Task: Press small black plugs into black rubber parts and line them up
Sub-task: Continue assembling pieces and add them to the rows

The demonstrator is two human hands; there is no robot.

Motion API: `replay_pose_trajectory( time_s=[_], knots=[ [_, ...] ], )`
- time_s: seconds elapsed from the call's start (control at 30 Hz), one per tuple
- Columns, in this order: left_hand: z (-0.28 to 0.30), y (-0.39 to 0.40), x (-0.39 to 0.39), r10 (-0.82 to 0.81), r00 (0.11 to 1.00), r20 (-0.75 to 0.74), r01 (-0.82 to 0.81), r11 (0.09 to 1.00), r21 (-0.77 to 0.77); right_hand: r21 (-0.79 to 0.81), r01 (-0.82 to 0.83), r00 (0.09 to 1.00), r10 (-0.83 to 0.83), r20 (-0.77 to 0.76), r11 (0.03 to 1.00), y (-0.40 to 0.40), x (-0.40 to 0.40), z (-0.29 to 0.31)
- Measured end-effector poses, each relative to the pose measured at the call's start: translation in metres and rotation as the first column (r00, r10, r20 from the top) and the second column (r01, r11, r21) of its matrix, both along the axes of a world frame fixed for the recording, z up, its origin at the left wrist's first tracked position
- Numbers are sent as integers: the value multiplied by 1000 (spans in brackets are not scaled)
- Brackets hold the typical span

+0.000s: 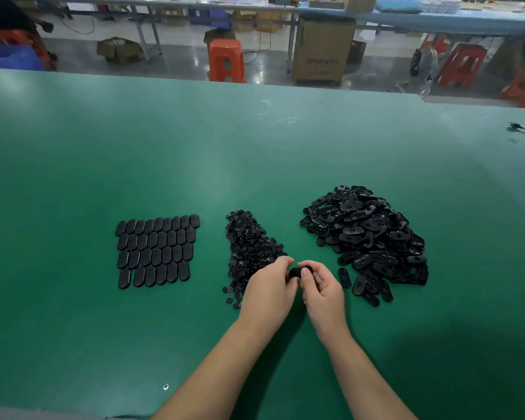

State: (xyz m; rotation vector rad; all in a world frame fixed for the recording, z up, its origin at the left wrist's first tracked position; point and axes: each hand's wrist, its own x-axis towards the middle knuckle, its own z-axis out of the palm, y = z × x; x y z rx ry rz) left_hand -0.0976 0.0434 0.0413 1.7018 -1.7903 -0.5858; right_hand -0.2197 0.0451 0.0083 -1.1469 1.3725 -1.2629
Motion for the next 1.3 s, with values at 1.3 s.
replay_pose_trajectory(
  time_s=[1.3],
  knots=[
    [-3,-66,145,489,835,255,-458,872,-173,24,-38,993,41,-111,999,3,6,3]
  ],
)
